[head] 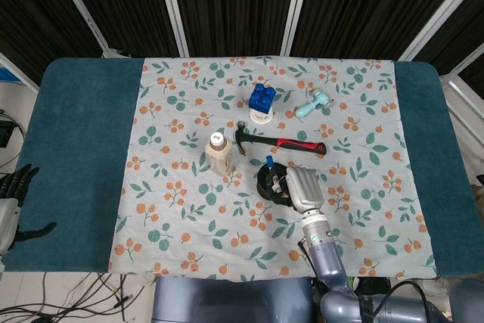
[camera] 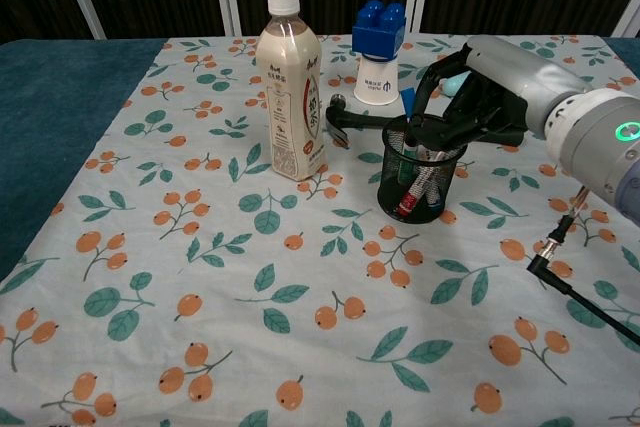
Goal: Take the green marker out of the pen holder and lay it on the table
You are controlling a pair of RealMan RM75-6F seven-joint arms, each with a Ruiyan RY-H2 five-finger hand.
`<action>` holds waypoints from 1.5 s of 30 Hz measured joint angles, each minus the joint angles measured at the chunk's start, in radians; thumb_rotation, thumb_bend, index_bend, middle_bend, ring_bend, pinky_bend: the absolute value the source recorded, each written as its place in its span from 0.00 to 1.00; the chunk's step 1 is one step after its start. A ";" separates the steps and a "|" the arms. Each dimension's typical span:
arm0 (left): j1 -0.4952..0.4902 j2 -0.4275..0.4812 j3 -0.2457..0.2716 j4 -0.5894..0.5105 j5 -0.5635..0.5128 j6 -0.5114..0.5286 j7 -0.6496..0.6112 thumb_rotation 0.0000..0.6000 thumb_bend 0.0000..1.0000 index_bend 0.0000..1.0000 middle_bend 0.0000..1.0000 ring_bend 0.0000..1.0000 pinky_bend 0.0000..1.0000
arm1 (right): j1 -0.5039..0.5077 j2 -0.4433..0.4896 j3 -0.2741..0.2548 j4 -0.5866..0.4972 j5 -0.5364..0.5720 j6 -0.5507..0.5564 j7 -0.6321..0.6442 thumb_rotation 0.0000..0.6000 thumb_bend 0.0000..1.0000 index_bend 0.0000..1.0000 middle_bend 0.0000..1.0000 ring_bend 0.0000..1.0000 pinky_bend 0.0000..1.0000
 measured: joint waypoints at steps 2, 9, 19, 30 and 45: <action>0.000 0.000 0.000 0.000 0.000 0.001 0.000 1.00 0.00 0.00 0.00 0.00 0.00 | 0.000 0.001 -0.001 0.000 0.000 0.001 0.000 1.00 0.47 0.59 1.00 1.00 1.00; 0.002 0.001 0.000 -0.001 0.000 0.003 -0.001 1.00 0.00 0.00 0.00 0.00 0.00 | 0.000 0.001 -0.002 -0.003 -0.002 0.004 0.000 1.00 0.47 0.59 1.00 1.00 1.00; 0.002 0.001 0.000 0.000 0.000 0.003 0.000 1.00 0.00 0.00 0.00 0.00 0.00 | 0.002 -0.004 -0.005 0.000 -0.001 0.005 0.000 1.00 0.48 0.59 1.00 1.00 1.00; 0.002 0.000 0.000 0.000 0.001 0.003 0.001 1.00 0.00 0.00 0.00 0.00 0.00 | 0.002 -0.004 -0.005 -0.001 -0.001 0.007 0.001 1.00 0.48 0.59 1.00 1.00 1.00; 0.004 0.000 0.000 -0.001 0.003 0.009 0.003 1.00 0.00 0.00 0.00 0.00 0.00 | -0.006 0.036 0.025 -0.091 -0.026 0.028 0.025 1.00 0.48 0.62 1.00 1.00 1.00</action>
